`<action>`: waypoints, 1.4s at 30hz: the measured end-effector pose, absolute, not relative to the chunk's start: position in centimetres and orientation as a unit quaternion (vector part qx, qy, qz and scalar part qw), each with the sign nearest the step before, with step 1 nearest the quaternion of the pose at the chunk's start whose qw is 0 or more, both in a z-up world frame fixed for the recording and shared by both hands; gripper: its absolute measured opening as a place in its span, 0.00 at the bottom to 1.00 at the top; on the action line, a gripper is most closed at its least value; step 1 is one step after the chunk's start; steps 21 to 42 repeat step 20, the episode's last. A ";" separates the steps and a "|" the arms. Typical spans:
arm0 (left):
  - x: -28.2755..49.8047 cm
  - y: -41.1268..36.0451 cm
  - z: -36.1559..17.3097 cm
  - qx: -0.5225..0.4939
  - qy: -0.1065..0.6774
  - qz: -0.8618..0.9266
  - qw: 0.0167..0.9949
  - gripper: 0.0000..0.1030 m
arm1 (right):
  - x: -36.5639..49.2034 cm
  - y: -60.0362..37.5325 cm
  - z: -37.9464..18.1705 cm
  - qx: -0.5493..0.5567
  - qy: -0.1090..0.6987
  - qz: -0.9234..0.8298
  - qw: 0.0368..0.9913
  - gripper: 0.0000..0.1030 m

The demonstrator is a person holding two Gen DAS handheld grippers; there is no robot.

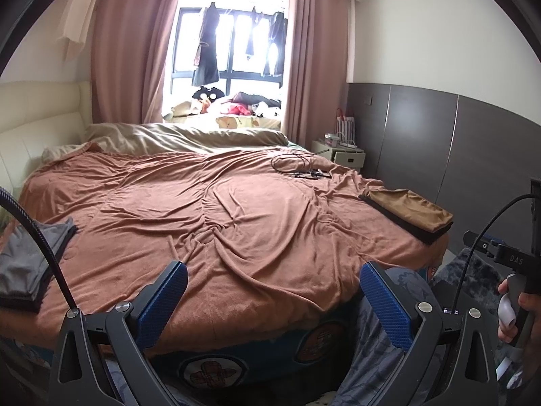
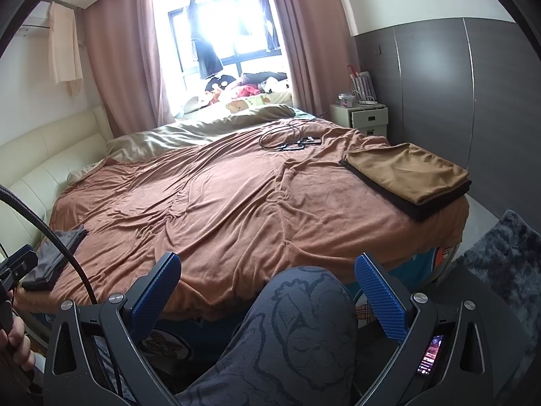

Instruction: Fold small clothes

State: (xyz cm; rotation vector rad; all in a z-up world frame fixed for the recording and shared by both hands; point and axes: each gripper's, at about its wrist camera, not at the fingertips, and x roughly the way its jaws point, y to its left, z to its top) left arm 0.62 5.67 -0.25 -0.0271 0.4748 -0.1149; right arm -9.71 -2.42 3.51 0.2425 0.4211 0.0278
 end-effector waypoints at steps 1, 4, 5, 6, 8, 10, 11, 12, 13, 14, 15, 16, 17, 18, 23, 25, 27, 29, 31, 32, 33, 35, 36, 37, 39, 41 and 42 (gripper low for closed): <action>0.6 5.7 -0.3 -0.013 0.236 -0.057 0.970 1.00 | -9.7 -2.4 3.5 0.120 0.209 0.014 0.970 1.00; 0.5 5.6 -0.3 -0.014 0.235 -0.057 0.970 1.00 | -9.6 -2.5 3.5 0.120 0.209 0.014 0.971 1.00; 0.5 5.6 -0.3 -0.014 0.235 -0.057 0.970 1.00 | -9.6 -2.5 3.5 0.120 0.209 0.013 0.970 1.00; 0.5 5.6 -0.3 -0.014 0.235 -0.057 0.970 1.00 | -9.6 -2.5 3.5 0.121 0.209 0.014 0.970 1.00; 0.5 5.6 -0.3 -0.014 0.236 -0.057 0.970 1.00 | -9.6 -2.5 3.5 0.122 0.209 0.014 0.970 1.00; 0.5 5.5 -0.3 -0.014 0.235 -0.058 0.970 1.00 | -9.6 -2.5 3.4 0.123 0.210 0.015 0.970 1.00; 0.5 5.5 -0.3 -0.014 0.235 -0.057 0.970 1.00 | -9.5 -2.5 3.4 0.123 0.210 0.015 0.970 1.00; 0.5 5.5 -0.3 -0.013 0.235 -0.056 0.970 1.00 | -9.5 -2.5 3.4 0.123 0.210 0.016 0.970 1.00; 0.5 5.3 -0.4 -0.012 0.235 -0.057 0.970 1.00 | -9.5 -2.6 3.3 0.122 0.210 0.016 0.970 1.00; 0.4 5.2 -0.4 -0.011 0.234 -0.056 0.971 1.00 | -9.5 -2.5 3.3 0.122 0.211 0.015 0.970 1.00; 0.4 5.1 -0.4 -0.009 0.235 -0.058 0.970 1.00 | -9.5 -2.6 3.3 0.121 0.211 0.015 0.970 1.00; 0.5 4.9 -0.4 -0.008 0.235 -0.061 0.970 1.00 | -9.5 -2.6 3.3 0.121 0.211 0.014 0.970 1.00; 0.5 4.8 -0.5 -0.008 0.236 -0.061 0.970 1.00 | -9.4 -2.7 3.3 0.122 0.211 0.014 0.970 1.00; 0.5 4.6 -0.5 -0.007 0.236 -0.060 0.970 1.00 | -9.4 -2.7 3.2 0.123 0.212 0.014 0.970 1.00; 0.4 4.6 -0.4 -0.007 0.235 -0.059 0.970 1.00 | -9.4 -2.8 3.2 0.126 0.213 0.014 0.969 1.00; 0.4 4.6 -0.4 -0.007 0.235 -0.059 0.970 1.00 | -9.4 -2.8 3.2 0.126 0.213 0.014 0.969 1.00; 0.4 4.6 -0.4 -0.007 0.235 -0.059 0.970 1.00 | -9.4 -2.8 3.2 0.126 0.213 0.014 0.969 1.00; 0.4 4.6 -0.4 -0.007 0.235 -0.059 0.970 1.00 | -9.4 -2.8 3.2 0.126 0.213 0.014 0.969 1.00; 0.4 4.6 -0.4 -0.007 0.235 -0.059 0.970 1.00 | -9.4 -2.8 3.2 0.126 0.213 0.014 0.969 1.00; 0.4 4.6 -0.4 -0.007 0.235 -0.059 0.970 1.00 | -9.4 -2.8 3.2 0.126 0.213 0.014 0.969 1.00; 0.4 4.6 -0.4 -0.007 0.235 -0.059 0.970 1.00 | -9.4 -2.8 3.2 0.126 0.213 0.014 0.969 1.00; 0.4 4.6 -0.4 -0.007 0.235 -0.059 0.970 1.00 | -9.4 -2.8 3.2 0.126 0.213 0.014 0.969 1.00; 0.4 4.6 -0.4 -0.007 0.235 -0.059 0.970 1.00 | -9.4 -2.8 3.2 0.126 0.213 0.014 0.969 1.00; 0.4 4.6 -0.4 -0.007 0.235 -0.059 0.970 1.00 | -9.4 -2.8 3.2 0.126 0.213 0.014 0.969 1.00; 0.4 4.6 -0.4 -0.007 0.235 -0.059 0.970 1.00 | -9.4 -2.8 3.2 0.126 0.213 0.014 0.969 1.00; 0.4 4.6 -0.4 -0.007 0.235 -0.059 0.970 1.00 | -9.4 -2.8 3.2 0.126 0.213 0.014 0.969 1.00; 0.4 4.6 -0.4 -0.007 0.235 -0.059 0.970 1.00 | -9.4 -2.8 3.2 0.126 0.213 0.014 0.969 1.00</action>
